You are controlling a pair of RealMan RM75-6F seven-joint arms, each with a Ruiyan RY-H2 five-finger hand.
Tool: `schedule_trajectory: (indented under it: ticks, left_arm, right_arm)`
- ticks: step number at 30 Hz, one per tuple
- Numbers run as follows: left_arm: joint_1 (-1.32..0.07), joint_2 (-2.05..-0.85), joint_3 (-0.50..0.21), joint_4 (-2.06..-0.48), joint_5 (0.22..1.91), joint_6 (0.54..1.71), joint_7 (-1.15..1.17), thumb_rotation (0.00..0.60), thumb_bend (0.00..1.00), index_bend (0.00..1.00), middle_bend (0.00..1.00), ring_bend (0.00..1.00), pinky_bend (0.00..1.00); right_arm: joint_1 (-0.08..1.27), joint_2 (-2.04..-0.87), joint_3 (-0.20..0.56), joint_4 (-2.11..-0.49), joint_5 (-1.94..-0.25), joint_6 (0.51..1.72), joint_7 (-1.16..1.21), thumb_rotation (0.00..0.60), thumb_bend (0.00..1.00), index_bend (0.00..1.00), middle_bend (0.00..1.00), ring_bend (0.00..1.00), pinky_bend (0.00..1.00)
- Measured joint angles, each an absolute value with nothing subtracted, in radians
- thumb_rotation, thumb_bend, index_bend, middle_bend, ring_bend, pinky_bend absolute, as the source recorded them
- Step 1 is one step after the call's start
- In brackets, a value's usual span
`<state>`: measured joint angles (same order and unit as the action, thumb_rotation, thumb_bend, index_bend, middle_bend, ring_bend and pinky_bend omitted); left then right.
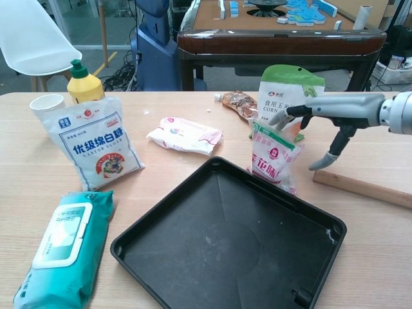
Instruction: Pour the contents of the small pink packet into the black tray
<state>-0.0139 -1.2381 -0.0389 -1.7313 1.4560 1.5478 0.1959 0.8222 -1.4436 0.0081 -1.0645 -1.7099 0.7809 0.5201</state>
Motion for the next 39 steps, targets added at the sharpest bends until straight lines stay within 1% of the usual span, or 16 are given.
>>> schedule_trajectory:
  ticks: [14, 16, 17, 18, 19, 20, 21, 23, 25, 27, 29, 31, 35, 39]
  left_arm:
    - [-0.009, -1.237, -0.041, -1.737, 1.45, 1.553, 0.202, 0.6, 0.37, 0.08, 0.0, 0.0, 0.03]
    - [-0.009, -1.237, -0.041, -1.737, 1.451, 1.553, 0.204, 0.6, 0.37, 0.08, 0.0, 0.0, 0.03]
    - [-0.009, -1.237, -0.042, -1.738, 1.451, 1.554, 0.204, 0.6, 0.37, 0.08, 0.0, 0.0, 0.03]
    - [-0.009, -1.237, -0.042, -1.738, 1.451, 1.555, 0.205, 0.6, 0.37, 0.08, 0.0, 0.0, 0.03]
    - [-0.008, -1.237, -0.043, -1.738, 1.45, 1.557, 0.205, 0.6, 0.37, 0.08, 0.0, 0.0, 0.03]
    - [-0.007, -1.237, -0.043, -1.738, 1.45, 1.558, 0.205, 0.6, 0.37, 0.08, 0.0, 0.0, 0.03]
    - [-0.006, -1.237, -0.043, -1.738, 1.449, 1.558, 0.205, 0.6, 0.37, 0.08, 0.0, 0.0, 0.03]
    - [-0.006, -1.238, -0.041, -1.737, 1.449, 1.557, 0.205, 0.6, 0.37, 0.08, 0.0, 0.0, 0.03]
    - [-0.006, -1.239, -0.04, -1.737, 1.45, 1.556, 0.206, 0.6, 0.37, 0.08, 0.0, 0.0, 0.03]
    - [-0.006, -1.24, -0.04, -1.736, 1.452, 1.557, 0.206, 0.6, 0.37, 0.08, 0.0, 0.0, 0.03]
    - [-0.005, -1.24, -0.04, -1.736, 1.453, 1.559, 0.206, 0.6, 0.37, 0.08, 0.0, 0.0, 0.03]
    - [-0.004, -1.24, -0.04, -1.736, 1.454, 1.561, 0.207, 0.6, 0.37, 0.08, 0.0, 0.0, 0.03]
    - [-0.003, -1.238, -0.04, -1.738, 1.455, 1.563, 0.207, 0.6, 0.37, 0.08, 0.0, 0.0, 0.03]
    - [-0.002, -1.237, -0.038, -1.737, 1.456, 1.562, 0.204, 0.6, 0.37, 0.08, 0.0, 0.0, 0.03]
  right_arm:
    - [0.927, -1.551, -0.043, -0.931, -1.746, 0.776, 0.621, 0.6, 0.0, 0.09, 0.18, 0.11, 0.2]
    - [0.939, -1.567, -0.055, -0.91, -1.751, 0.772, 0.641, 0.6, 0.02, 0.1, 0.2, 0.12, 0.2]
    - [0.943, -1.575, -0.061, -0.902, -1.754, 0.772, 0.65, 0.6, 0.05, 0.12, 0.22, 0.12, 0.2]
    - [0.947, -1.582, -0.067, -0.892, -1.757, 0.773, 0.659, 0.6, 0.08, 0.17, 0.25, 0.13, 0.2]
    - [0.951, -1.59, -0.074, -0.879, -1.762, 0.778, 0.669, 0.6, 0.12, 0.24, 0.29, 0.15, 0.2]
    - [0.952, -1.596, -0.079, -0.869, -1.765, 0.784, 0.676, 0.6, 0.16, 0.31, 0.34, 0.19, 0.2]
    - [0.953, -1.602, -0.084, -0.859, -1.767, 0.793, 0.681, 0.6, 0.18, 0.35, 0.37, 0.22, 0.2]
    - [0.952, -1.615, -0.092, -0.834, -1.77, 0.814, 0.693, 0.6, 0.26, 0.48, 0.47, 0.3, 0.22]
    - [0.948, -1.629, -0.098, -0.804, -1.769, 0.825, 0.708, 0.6, 0.28, 0.58, 0.56, 0.39, 0.28]
    - [0.943, -1.641, -0.1, -0.777, -1.763, 0.835, 0.718, 0.6, 0.3, 0.64, 0.61, 0.46, 0.36]
    - [0.931, -1.656, -0.097, -0.746, -1.748, 0.853, 0.733, 0.6, 0.31, 0.68, 0.64, 0.51, 0.43]
    - [0.914, -1.665, -0.091, -0.732, -1.73, 0.881, 0.754, 0.6, 0.32, 0.68, 0.65, 0.54, 0.45]
    - [0.876, -1.658, -0.077, -0.741, -1.695, 0.93, 0.766, 0.6, 0.32, 0.68, 0.65, 0.55, 0.46]
    - [0.847, -1.62, -0.072, -0.8, -1.674, 0.952, 0.752, 0.6, 0.32, 0.68, 0.65, 0.55, 0.46]
